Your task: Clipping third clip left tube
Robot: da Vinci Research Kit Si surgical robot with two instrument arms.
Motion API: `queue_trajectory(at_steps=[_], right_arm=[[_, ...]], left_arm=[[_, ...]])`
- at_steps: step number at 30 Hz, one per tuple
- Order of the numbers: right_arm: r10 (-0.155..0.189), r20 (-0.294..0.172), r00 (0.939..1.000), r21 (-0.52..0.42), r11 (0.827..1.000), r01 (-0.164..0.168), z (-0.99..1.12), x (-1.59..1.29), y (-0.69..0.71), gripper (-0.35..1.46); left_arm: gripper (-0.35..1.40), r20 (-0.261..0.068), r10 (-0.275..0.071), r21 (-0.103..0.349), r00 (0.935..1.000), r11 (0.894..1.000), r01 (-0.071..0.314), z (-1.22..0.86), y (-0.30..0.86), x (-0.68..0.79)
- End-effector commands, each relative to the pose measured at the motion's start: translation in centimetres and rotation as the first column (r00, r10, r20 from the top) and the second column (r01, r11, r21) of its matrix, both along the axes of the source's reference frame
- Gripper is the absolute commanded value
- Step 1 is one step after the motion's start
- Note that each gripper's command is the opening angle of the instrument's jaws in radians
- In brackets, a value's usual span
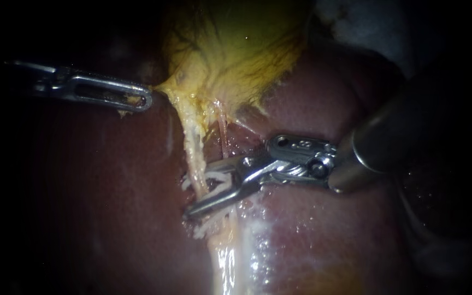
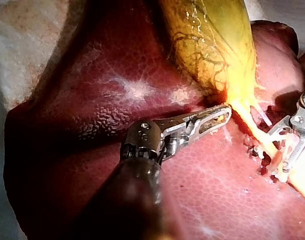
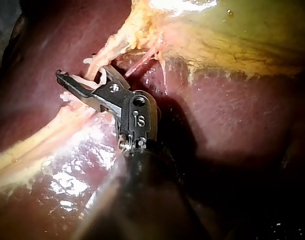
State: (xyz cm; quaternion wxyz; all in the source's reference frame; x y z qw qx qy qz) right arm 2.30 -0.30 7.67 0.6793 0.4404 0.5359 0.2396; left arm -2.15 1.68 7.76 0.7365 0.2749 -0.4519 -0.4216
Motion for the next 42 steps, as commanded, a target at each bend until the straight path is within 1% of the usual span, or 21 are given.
queue_trajectory(at_steps=[1, 4, 6, 7, 10, 11, 12, 14, 16, 18, 20, 23, 25, 26, 28, 29, 31, 36, 38, 42], right_arm=[[0.005, -0.013, 0.9999, 0.022, 1.0, -0.005, 0.01, 0.02, 0.0, 0.5], [0.034, -0.041, 0.9986, 0.087, 0.996, -0.031, 0.02, 0.08, 0.0, 0.5], [0.063, -0.07, 0.9955, 0.148, 0.988, -0.052, 0.03, 0.12, 0.0, 0.5], [0.075, -0.083, 0.9937, 0.171, 0.983, -0.06, 0.03, 0.14, 0.0, 0.5], [0.116, -0.13, 0.9848, 0.252, 0.964, -0.08, 0.04, 0.18, 0.0, 0.5], [0.134, -0.128, 0.9827, 0.272, 0.957, -0.095, 0.04, 0.19, 0.01, 0.5], [0.151, -0.112, 0.9821, 0.288, 0.951, -0.114, 0.04, 0.2, 0.01, 0.5], [0.175, -0.093, 0.9802, 0.305, 0.942, -0.139, 0.04, 0.21, 0.01, 0.49], [0.189, -0.077, 0.9789, 0.322, 0.934, -0.155, 0.04, 0.22, 0.01, 0.49], [0.211, -0.051, 0.9761, 0.349, 0.919, -0.181, 0.03, 0.22, 0.02, 0.49], [0.222, -0.03, 0.9746, 0.376, 0.906, -0.195, 0.02, 0.23, 0.03, 0.48], [0.232, 0.01, 0.9727, 0.432, 0.876, -0.213, 0.02, 0.25, 0.03, 0.46], [0.227, 0.021, 0.9737, 0.455, 0.865, -0.211, 0.02, 0.27, 0.01, 0.46], [0.226, 0.021, 0.9738, 0.455, 0.865, -0.211, 0.02, 0.28, 0.0, 0.46], [0.219, 0.028, 0.9753, 0.473, 0.857, -0.206, 0.02, 0.29, -0.02, 0.46], [0.22, 0.031, 0.9751, 0.478, 0.853, -0.207, 0.02, 0.3, -0.03, 0.46], [0.221, 0.031, 0.9748, 0.479, 0.853, -0.208, 0.01, 0.32, -0.04, 0.46], [0.232, 0.036, 0.9722, 0.481, 0.849, -0.22, 0.0, 0.34, -0.01, 0.38], [0.238, 0.04, 0.9704, 0.482, 0.846, -0.227, 0.01, 0.34, 0.0, 0.28], [0.253, 0.049, 0.9661, 0.485, 0.84, -0.245, 0.02, 0.34, 0.03, -0.03]], left_arm=[[-0.35, 0.0, 0.0, 0.0, 1.0, 1.0, 0.0, 0.0, 0.0, 0.0], [-0.35, 0.0, 0.0, 0.0, 1.0, 1.0, 0.0, 0.0, 0.0, 0.0], [-0.35, 0.0, 0.0, 0.0, 1.0, 1.0, 0.0, 0.0, 0.0, 0.0], [-0.35, 0.0, 0.0, 0.0, 1.0, 1.0, 0.0, 0.0, 0.0, 0.0], [-0.35, 0.0, 0.0, 0.0, 1.0, 1.0, 0.0, 0.0, 0.0, 0.0], [-0.35, 0.0, 0.0, 0.0, 1.0, 1.0, 0.0, 0.0, 0.0, 0.0], [-0.35, 0.0, 0.0, 0.0, 1.0, 1.0, 0.0, 0.0, 0.0, 0.0], [-0.35, 0.0, 0.0, 0.0, 1.0, 1.0, 0.0, 0.0, 0.0, 0.0], [-0.35, 0.0, 0.0, 0.0, 1.0, 1.0, 0.0, 0.0, 0.0, 0.0], [-0.35, 0.0, 0.0, 0.0, 1.0, 1.0, 0.0, 0.0, 0.0, 0.0], [-0.35, 0.0, 0.0, 0.0, 1.0, 1.0, 0.0, 0.0, 0.0, 0.0], [-0.35, 0.0, 0.0, 0.0, 1.0, 1.0, 0.0, 0.0, 0.0, 0.0], [-0.35, 0.0, 0.0, 0.0, 1.0, 1.0, 0.0, 0.0, 0.0, 0.0], [-0.35, 0.0, 0.0, 0.0, 1.0, 1.0, 0.0, 0.0, 0.0, 0.0], [-0.35, 0.0, 0.0, 0.0, 1.0, 1.0, 0.0, 0.0, 0.0, 0.0], [-0.35, 0.0, 0.0, 0.0, 1.0, 1.0, 0.0, 0.0, 0.0, 0.0], [-0.35, 0.0, 0.0, 0.0, 1.0, 1.0, 0.0, 0.0, 0.0, 0.0], [-0.35, 0.0, 0.0, 0.0, 1.0, 1.0, 0.0, 0.0, 0.0, 0.0], [-0.35, 0.0, 0.0, 0.0, 1.0, 1.0, 0.0, 0.0, 0.0, 0.0], [-0.35, 0.0, 0.0, 0.0, 1.0, 1.0, 0.0, 0.0, 0.0, 0.0]])
